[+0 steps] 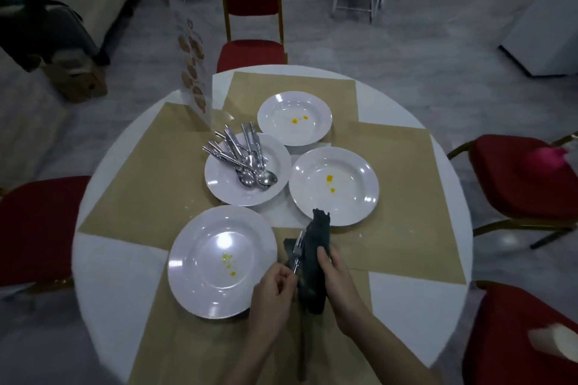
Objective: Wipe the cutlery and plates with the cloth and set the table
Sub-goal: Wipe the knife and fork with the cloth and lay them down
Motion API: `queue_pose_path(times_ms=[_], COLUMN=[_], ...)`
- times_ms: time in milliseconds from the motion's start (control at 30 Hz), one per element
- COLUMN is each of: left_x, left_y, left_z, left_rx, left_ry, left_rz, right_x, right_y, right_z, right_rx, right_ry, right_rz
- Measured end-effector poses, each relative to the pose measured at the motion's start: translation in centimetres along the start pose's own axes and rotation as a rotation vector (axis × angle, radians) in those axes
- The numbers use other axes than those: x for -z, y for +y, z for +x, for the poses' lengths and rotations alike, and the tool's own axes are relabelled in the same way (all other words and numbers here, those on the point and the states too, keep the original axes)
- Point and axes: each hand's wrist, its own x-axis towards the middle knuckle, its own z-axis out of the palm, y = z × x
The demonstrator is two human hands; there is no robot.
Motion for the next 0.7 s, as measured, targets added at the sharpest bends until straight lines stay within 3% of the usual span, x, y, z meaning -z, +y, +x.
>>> queue_pose_path(times_ms=[267,500,700], left_x=[-5.1,-6.1,-6.3], left_y=[0.1,0.0,-0.3], left_z=[-5.1,-7.5,-8.3], left_rx=[0.028,0.034,0.036], left_ry=[-0.039,-0.081,0.003], left_rz=[-0.019,-0.014,-0.077], right_x=[4.3,6.6,5.5], right_y=[2.6,2.2,2.9], right_z=[-3.5,-3.2,-3.9], right_rx=[-0.096,-0.187,-0.269], right_ry=[-0.098,0.131,-0.023], right_rz=[-0.089,0.068,0.012])
